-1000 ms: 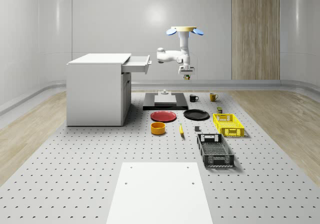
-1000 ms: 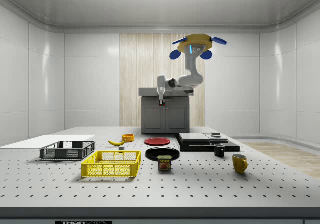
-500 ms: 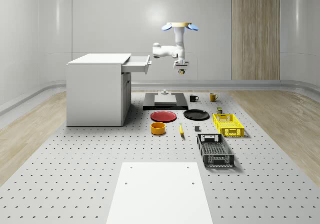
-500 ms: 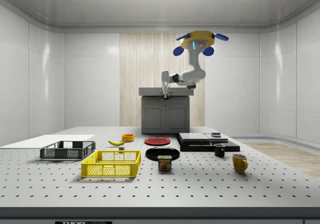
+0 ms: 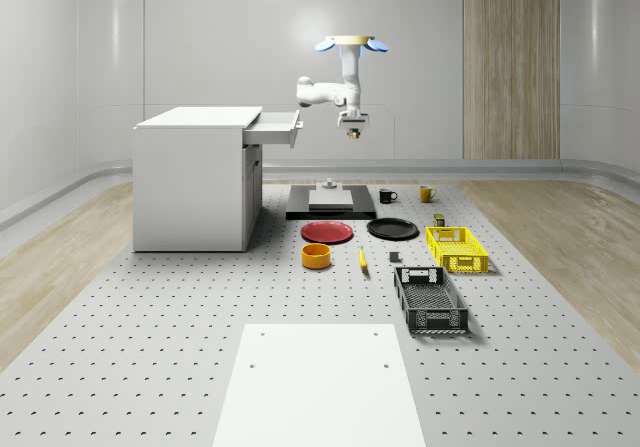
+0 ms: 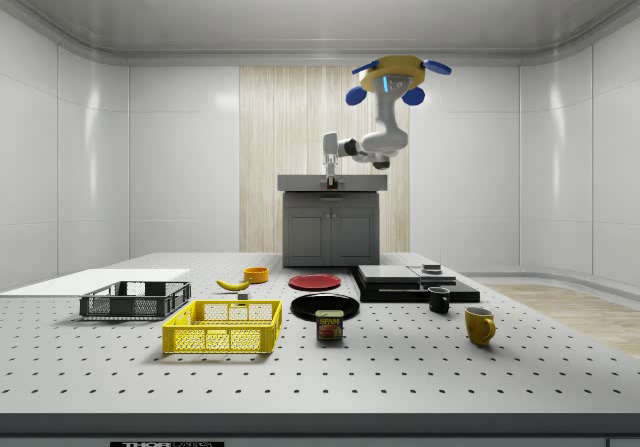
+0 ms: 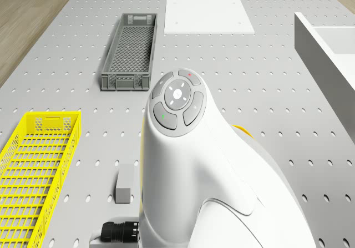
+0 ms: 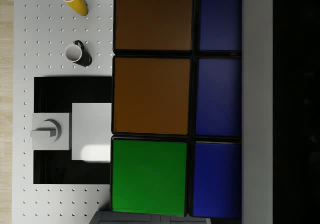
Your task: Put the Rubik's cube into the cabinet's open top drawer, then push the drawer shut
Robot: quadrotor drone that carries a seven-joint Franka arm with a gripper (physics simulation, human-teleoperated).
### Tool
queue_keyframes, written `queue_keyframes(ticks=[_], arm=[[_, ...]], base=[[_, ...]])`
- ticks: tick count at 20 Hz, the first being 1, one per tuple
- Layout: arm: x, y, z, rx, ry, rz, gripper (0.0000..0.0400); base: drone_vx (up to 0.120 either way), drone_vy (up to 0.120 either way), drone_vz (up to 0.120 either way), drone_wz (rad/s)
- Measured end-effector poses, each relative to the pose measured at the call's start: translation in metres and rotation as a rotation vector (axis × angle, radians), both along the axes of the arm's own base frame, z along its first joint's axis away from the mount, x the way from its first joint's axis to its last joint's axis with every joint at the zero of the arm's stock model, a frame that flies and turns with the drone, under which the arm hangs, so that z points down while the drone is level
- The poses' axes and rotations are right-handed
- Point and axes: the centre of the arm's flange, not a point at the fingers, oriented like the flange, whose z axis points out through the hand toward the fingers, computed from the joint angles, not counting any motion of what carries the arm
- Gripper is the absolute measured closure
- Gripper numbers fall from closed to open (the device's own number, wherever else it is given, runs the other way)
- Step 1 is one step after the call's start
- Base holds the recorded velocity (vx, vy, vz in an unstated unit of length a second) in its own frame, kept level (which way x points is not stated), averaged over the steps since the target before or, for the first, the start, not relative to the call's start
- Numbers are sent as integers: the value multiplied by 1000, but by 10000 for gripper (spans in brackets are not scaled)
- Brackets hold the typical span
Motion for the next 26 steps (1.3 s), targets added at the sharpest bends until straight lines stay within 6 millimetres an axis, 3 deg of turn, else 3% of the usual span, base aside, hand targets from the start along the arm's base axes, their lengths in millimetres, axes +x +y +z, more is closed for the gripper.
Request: queue_keyframes(ticks=[15, 21, 26], arm=[[0, 0, 0, 0, 0, 0, 79], [0, 0, 0, 0, 0, 0, 79], [0, 0, 0, 0, 0, 0, 79]], base=[[0, -120, 120, 0], [0, -120, 13, 0], [0, -120, 120, 0]])
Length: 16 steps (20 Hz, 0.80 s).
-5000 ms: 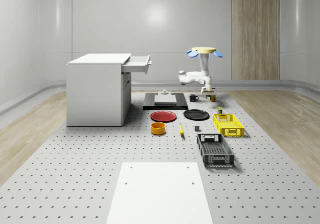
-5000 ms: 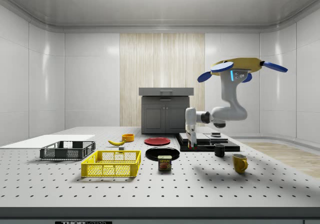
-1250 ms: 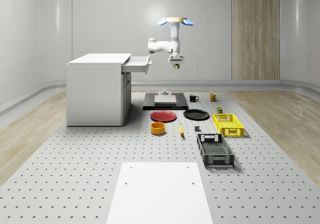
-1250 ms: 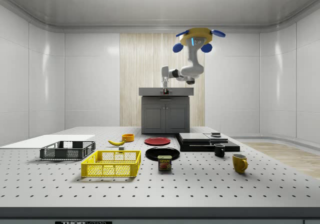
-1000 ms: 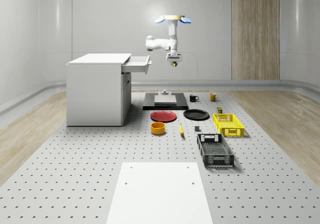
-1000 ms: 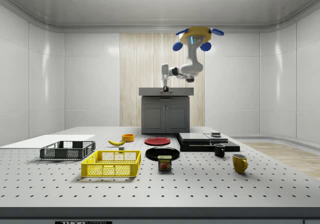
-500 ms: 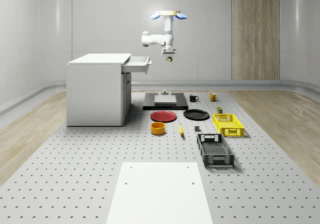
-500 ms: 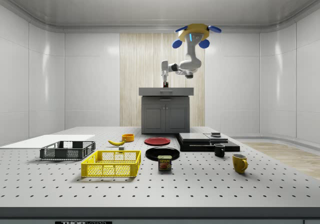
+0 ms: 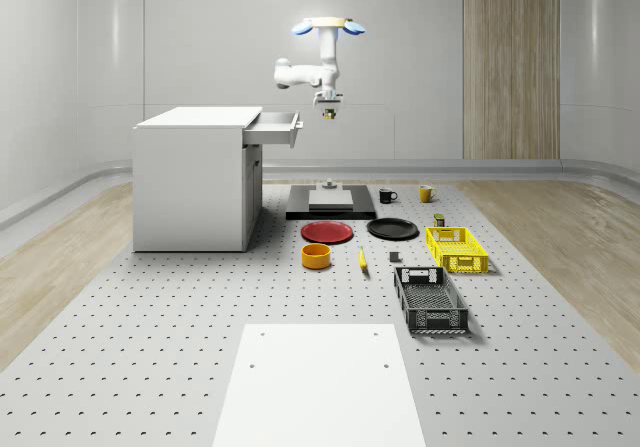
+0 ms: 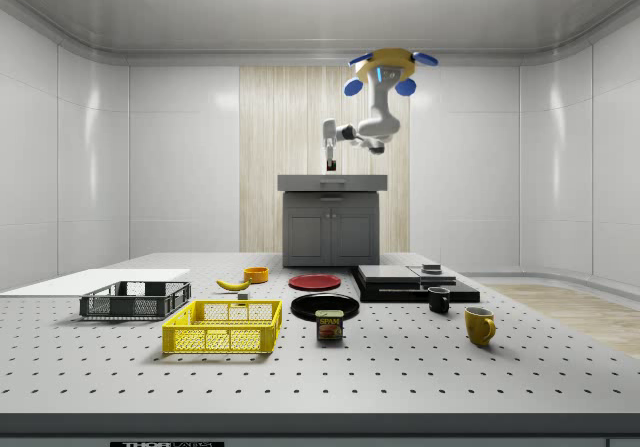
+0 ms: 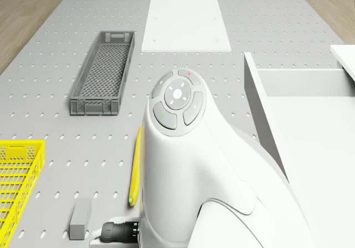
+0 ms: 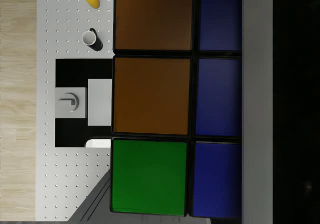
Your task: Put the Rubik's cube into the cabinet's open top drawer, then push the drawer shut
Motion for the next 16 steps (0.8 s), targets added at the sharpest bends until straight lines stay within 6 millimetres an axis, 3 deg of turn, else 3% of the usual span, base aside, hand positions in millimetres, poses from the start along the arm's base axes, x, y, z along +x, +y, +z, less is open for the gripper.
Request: queue_keyframes(ticks=[14, 16], arm=[[0, 0, 0, 0, 0, 0, 79], [0, 0, 0, 0, 0, 0, 79]], base=[[0, -120, 0, 0], [0, -120, 100, 0]])
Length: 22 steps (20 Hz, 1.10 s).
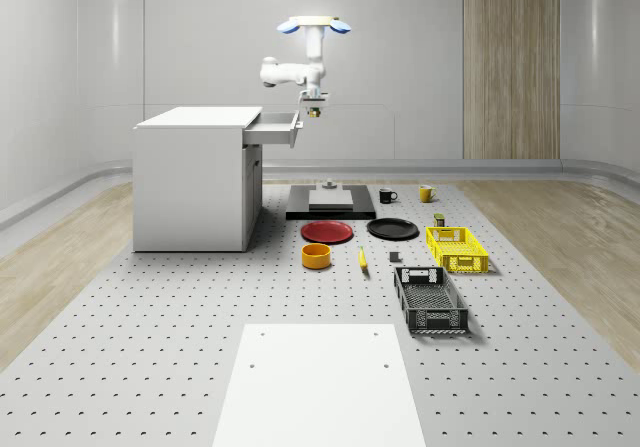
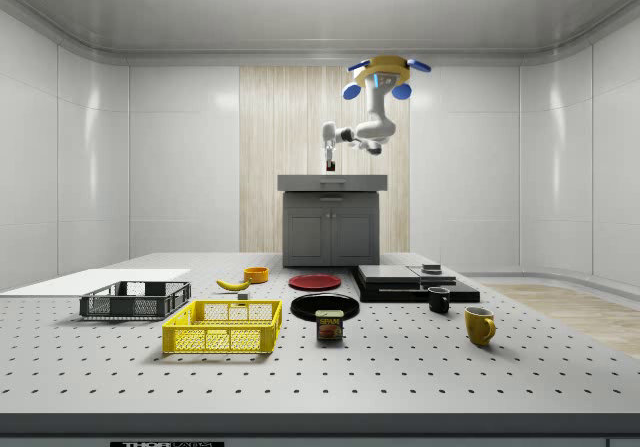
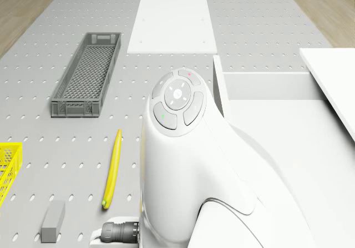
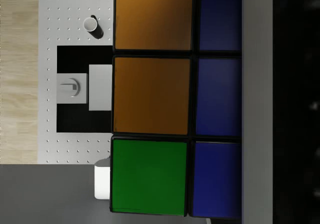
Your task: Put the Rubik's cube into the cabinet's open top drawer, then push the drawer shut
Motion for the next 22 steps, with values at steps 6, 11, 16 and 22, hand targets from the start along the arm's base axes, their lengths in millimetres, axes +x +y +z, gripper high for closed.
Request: queue_keyframes(ticks=[6, 11, 16, 22], arm=[[0, 0, 0, 0, 0, 0, 79], [0, 0, 0, 0, 0, 0, 79], [0, 0, 0, 0, 0, 0, 79], [0, 0, 0, 0, 0, 0, 79]], base=[[0, -120, 107, 0], [0, -120, 0, 0], [0, -120, 0, 0], [0, -120, 0, 0]])
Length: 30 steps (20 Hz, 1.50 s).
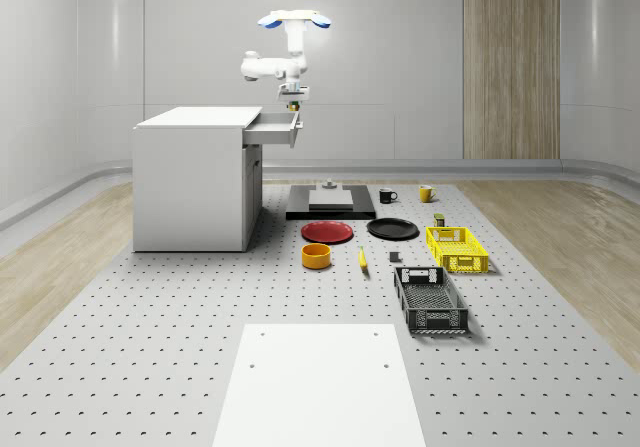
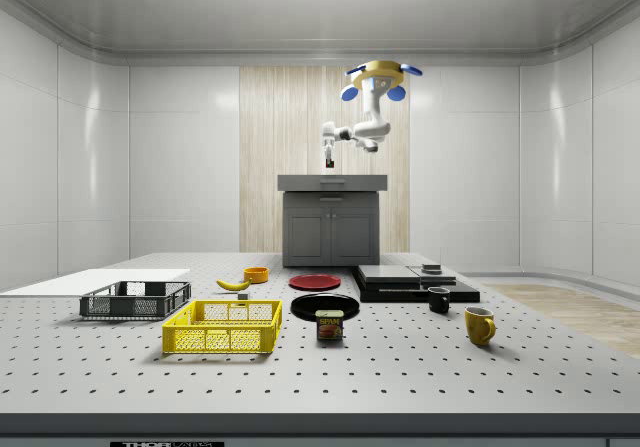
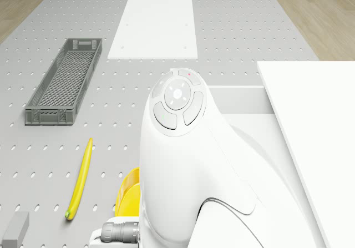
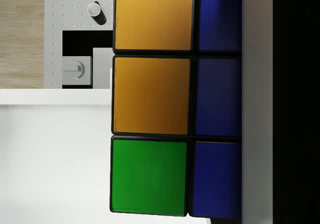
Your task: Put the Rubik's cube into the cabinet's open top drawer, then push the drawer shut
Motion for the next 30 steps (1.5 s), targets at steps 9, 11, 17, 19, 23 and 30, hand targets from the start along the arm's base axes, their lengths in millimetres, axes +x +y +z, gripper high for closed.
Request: queue_keyframes(ticks=[9, 11, 17, 19, 23, 30], arm=[[0, 0, 0, 0, 0, 0, 79], [0, 0, 0, 0, 0, 0, 79], [0, 0, 0, 0, 0, 0, 79], [0, 0, 0, 0, 0, 0, 79], [0, 0, 7, 0, 0, 0, 79], [0, 0, 34, 1, 0, 0, 79]], base=[[0, -120, -36, 0], [0, -120, -120, 0], [0, -87, -7, 0], [0, -100, 0, 0], [0, 0, 0, 0], [0, 0, 0, 0]])
